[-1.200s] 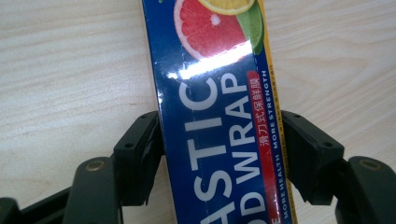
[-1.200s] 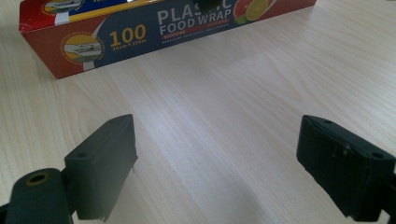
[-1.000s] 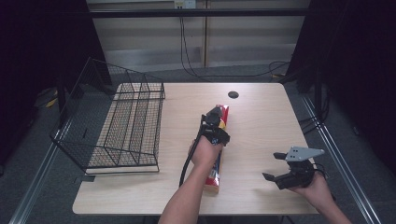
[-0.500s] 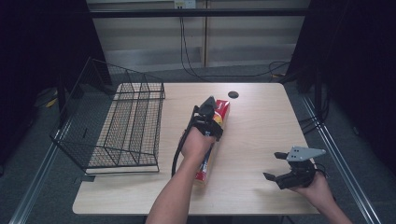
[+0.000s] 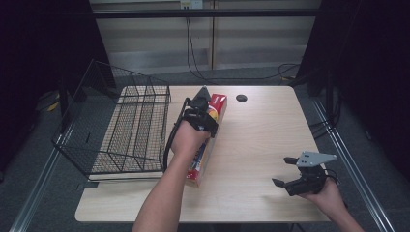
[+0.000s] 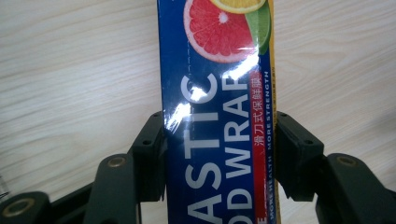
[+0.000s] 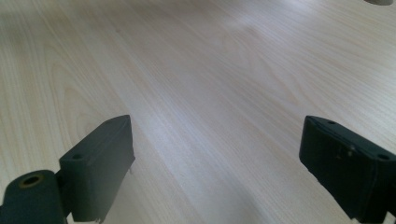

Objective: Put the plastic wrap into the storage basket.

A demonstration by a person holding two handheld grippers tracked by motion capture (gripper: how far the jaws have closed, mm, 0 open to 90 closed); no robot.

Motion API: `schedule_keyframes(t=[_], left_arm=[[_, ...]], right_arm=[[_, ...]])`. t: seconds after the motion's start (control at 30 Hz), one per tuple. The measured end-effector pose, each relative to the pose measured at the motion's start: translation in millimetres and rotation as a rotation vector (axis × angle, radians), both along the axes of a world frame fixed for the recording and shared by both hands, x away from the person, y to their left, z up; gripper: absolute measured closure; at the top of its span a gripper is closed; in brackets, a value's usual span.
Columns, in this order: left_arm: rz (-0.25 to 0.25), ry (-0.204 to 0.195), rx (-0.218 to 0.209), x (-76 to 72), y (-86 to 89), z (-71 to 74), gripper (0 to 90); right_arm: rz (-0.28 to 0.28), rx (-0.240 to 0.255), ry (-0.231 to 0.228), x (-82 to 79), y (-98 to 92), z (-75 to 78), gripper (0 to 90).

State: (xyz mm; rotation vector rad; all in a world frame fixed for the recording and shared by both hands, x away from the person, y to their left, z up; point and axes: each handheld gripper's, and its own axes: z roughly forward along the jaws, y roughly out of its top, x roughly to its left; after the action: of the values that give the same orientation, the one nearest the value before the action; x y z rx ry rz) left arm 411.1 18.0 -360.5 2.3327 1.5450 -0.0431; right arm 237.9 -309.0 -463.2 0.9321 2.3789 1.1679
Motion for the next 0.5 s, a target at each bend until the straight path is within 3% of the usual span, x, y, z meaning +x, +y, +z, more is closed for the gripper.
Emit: schedule_keyframes(t=[0.5], left_arm=[[0.028, -0.005, -0.003, 3.9, 16.4, 23.7, 44.7]], right_arm=[[0.008, -0.005, 0.004, 0.7, 1.2, -1.2, 8.9]])
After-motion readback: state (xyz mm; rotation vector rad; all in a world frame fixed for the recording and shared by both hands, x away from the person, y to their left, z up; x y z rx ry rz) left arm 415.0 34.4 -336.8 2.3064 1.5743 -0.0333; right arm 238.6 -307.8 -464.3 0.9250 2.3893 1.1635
